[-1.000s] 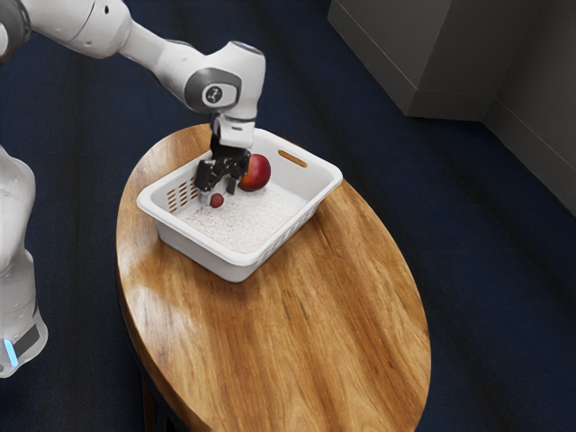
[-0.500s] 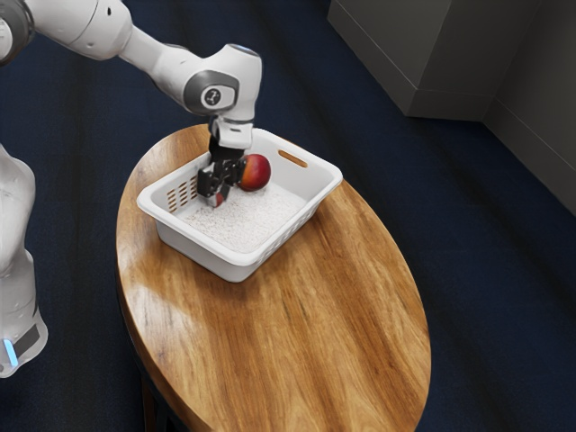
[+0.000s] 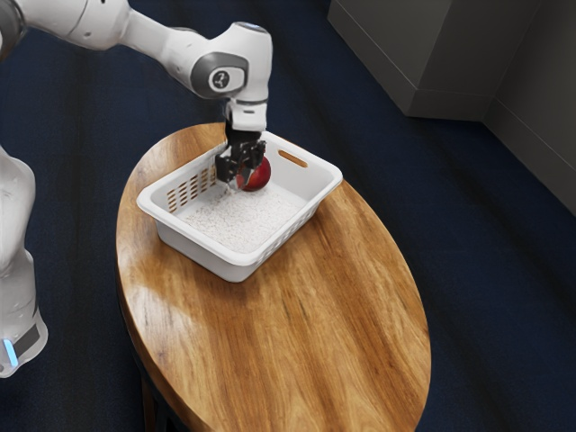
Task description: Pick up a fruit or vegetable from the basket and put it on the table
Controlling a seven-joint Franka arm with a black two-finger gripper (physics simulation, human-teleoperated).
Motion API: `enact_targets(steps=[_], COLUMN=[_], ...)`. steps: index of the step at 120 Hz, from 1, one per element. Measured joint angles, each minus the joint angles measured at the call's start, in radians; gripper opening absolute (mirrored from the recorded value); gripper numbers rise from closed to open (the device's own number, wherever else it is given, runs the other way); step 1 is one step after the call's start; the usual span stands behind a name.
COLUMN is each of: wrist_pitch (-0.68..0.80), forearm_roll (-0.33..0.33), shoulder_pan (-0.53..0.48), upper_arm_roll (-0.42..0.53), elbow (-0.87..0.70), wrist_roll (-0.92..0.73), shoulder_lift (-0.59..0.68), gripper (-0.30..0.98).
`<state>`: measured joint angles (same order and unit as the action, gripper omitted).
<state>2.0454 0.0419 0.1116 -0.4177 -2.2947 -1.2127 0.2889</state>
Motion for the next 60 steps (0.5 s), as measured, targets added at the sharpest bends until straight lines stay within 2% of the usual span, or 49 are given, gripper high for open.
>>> enact_targets(steps=[10, 29, 49, 60], wrist_pitch=[-0.01, -0.032, -0.011, 0.012], forearm_roll=[0.005, 0.032, 0.085, 0.095], shoulder_pan=[0.0, 0.001, 0.005, 0.017], upper_arm_roll=[0.061, 0.241, 0.438, 0.496], elbow=[0.102, 0.265, 0.349, 0.386], wrist_roll=[0.0, 0.002, 0.009, 0.014], shoulder_lift=[-0.002, -0.045, -0.151, -0.22], gripper=[0.17, 0.17, 0.16, 0.16])
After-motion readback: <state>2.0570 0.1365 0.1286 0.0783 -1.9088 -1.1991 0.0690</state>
